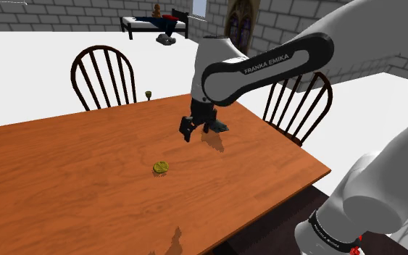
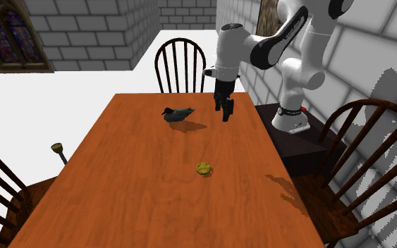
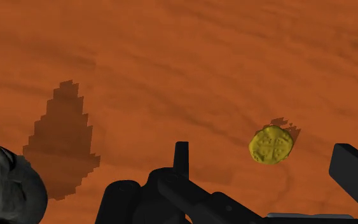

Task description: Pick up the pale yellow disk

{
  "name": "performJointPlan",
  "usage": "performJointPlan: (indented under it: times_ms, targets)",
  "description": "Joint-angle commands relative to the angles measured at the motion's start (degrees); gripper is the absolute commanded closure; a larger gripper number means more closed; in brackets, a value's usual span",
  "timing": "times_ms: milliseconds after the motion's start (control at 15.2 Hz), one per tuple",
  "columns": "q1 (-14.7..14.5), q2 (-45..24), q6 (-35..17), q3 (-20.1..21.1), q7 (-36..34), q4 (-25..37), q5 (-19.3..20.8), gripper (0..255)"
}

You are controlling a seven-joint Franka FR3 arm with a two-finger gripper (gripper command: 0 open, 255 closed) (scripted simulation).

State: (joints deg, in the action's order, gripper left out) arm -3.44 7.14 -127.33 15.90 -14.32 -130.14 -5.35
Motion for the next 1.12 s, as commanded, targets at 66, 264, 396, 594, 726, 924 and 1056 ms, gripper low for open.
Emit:
performJointPlan:
  times_ms: [66, 264, 396, 594, 726, 924, 1056]
  targets:
    - [-0.2, -6.8, -3.3, 1.0, -2.6, 3.2, 2.4, 0]
    - [-1.1, -13.5, -5.9, 1.6, -5.6, 7.0, 5.3, 0]
    - [-2.0, -18.0, -7.2, 1.6, -7.6, 9.9, 7.3, 0]
    - [-3.7, -24.8, -8.6, 1.1, -10.4, 14.8, 10.2, 0]
    - [-5.0, -29.3, -9.2, 0.6, -12.0, 18.5, 11.9, 0]
    - [-7.1, -36.1, -9.5, -0.4, -13.9, 24.7, 14.0, 0]
    - [-7.6, -37.7, -10.1, -0.7, -14.2, 25.6, 14.4, 0]
